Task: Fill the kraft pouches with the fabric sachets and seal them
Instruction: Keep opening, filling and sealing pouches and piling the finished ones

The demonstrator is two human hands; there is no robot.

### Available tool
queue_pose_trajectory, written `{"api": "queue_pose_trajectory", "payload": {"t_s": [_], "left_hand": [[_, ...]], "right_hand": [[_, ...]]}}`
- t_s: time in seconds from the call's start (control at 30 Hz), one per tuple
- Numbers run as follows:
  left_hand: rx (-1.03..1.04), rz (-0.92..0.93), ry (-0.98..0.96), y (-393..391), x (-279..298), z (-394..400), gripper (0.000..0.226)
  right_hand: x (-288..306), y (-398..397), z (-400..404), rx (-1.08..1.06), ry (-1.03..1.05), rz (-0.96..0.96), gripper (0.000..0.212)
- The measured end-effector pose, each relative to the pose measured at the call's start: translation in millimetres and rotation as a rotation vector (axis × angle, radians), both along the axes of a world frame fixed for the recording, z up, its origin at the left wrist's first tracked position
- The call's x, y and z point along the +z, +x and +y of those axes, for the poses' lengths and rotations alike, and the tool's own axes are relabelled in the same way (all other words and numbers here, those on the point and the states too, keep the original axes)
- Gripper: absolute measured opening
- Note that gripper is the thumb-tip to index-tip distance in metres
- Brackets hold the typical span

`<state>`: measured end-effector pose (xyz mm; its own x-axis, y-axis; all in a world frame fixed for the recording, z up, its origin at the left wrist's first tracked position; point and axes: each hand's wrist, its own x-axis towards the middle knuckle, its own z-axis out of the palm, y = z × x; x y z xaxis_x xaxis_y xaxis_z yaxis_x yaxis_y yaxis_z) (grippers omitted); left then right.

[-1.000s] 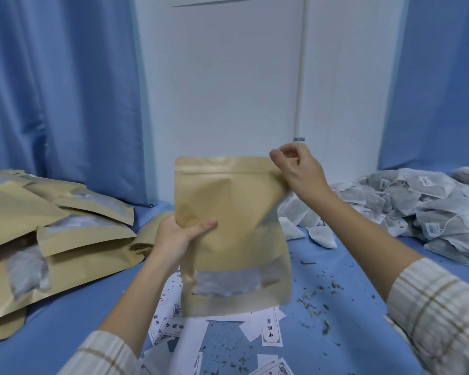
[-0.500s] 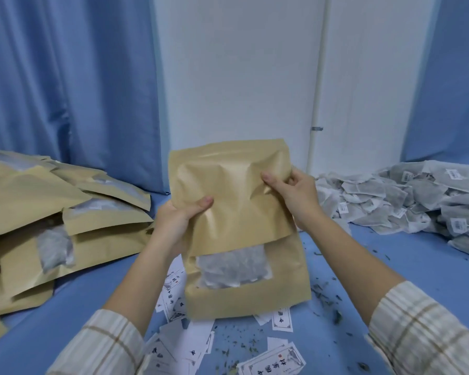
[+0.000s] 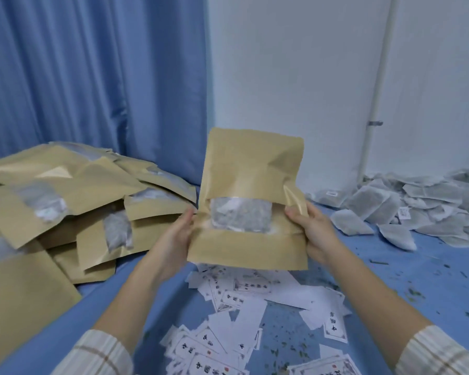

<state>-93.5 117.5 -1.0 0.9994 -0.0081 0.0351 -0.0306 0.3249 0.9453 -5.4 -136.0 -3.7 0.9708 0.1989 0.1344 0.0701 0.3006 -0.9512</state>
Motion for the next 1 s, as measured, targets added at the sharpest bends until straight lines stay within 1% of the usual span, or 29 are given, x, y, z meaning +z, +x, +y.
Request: {"api": "queue_pose_trajectory", "payload": {"t_s": [0.07, 0.13, 0.2, 0.23, 0.27, 0.3, 0.33, 0.37, 0.4, 0.47, 0.5, 0.57, 0.63, 0.67, 0.73, 0.8, 0.83, 0.87, 0.93, 1.0], "left_hand": [[0.076, -0.035, -0.306, -4.1, -13.7, 17.8, 0.062], [0.173, -0.144, -0.579, -1.0, -19.7, 36.6, 0.059], [0.236, -0.260, -0.764, 8.8, -17.2, 55.5, 0.062], [0.259, -0.290, -0.816, 14.6, -11.6, 64.7, 0.065], [0.288, -0.296, -0.814, 21.1, -3.1, 74.1, 0.069], [0.322, -0.279, -0.767, 27.1, 5.2, 83.6, 0.070], [0.352, -0.251, -0.697, 33.0, 12.9, 92.8, 0.066], [0.375, -0.226, -0.624, 38.9, 18.7, 100.9, 0.057], [0.388, -0.201, -0.557, 44.6, 21.2, 106.9, 0.046], [0.404, -0.131, -0.446, 57.2, 18.8, 113.5, 0.031], [0.401, -0.076, -0.402, 62.5, 13.8, 112.5, 0.028], [0.383, 0.038, -0.322, 75.1, 0.9, 103.3, 0.029], [0.343, 0.120, -0.272, 88.3, -15.6, 88.6, 0.031], [0.322, 0.149, -0.272, 95.4, -23.1, 78.5, 0.031], [0.305, 0.210, -0.284, 109.4, -34.0, 58.8, 0.031], [0.289, 0.271, -0.312, 123.7, -41.8, 41.9, 0.039], [0.282, 0.294, -0.327, 129.4, -44.9, 34.9, 0.044], [0.280, 0.314, -0.346, 135.3, -47.9, 28.6, 0.048], [0.290, 0.344, -0.390, 144.2, -52.2, 18.5, 0.050], [0.301, 0.354, -0.411, 148.8, -56.2, 11.9, 0.047]], "right_hand": [[2.9, 3.1, 32.0, 0.013, 0.068, 0.086, 0.009], [17.8, 10.1, 85.2, 0.001, 0.128, 0.117, 0.010], [49.4, 19.0, 161.1, 0.025, 0.146, 0.103, 0.015], [68.9, 21.6, 203.0, 0.114, 0.157, 0.105, 0.025], [87.8, 21.5, 243.3, 0.240, 0.142, 0.122, 0.037], [100.6, 20.1, 279.0, 0.345, 0.076, 0.151, 0.048], [105.6, 20.0, 308.2, 0.401, -0.031, 0.164, 0.056], [103.0, 21.6, 329.1, 0.414, -0.156, 0.153, 0.061], [92.0, 24.9, 341.9, 0.403, -0.262, 0.131, 0.061], [61.9, 34.4, 349.7, 0.377, -0.336, 0.073, 0.056], [46.9, 41.1, 345.7, 0.338, -0.368, 0.012, 0.050], [23.2, 57.1, 324.6, 0.209, -0.483, -0.179, 0.037], [-0.2, 74.1, 291.2, 0.083, -0.625, -0.310, 0.031], [-10.7, 83.0, 270.9, 0.022, -0.735, -0.367, 0.032], [-32.8, 101.3, 228.3, -0.071, -1.066, -0.490, 0.036], [-49.5, 116.1, 190.6, -0.113, -1.417, -0.551, 0.046], [-55.6, 121.6, 176.2, -0.124, -1.541, -0.558, 0.052], [-61.3, 125.5, 164.3, -0.127, -1.623, -0.567, 0.057], [-72.1, 132.3, 148.0, -0.101, -1.718, -0.598, 0.063], [-79.3, 134.0, 137.8, -0.083, -1.778, -0.645, 0.061]]}}
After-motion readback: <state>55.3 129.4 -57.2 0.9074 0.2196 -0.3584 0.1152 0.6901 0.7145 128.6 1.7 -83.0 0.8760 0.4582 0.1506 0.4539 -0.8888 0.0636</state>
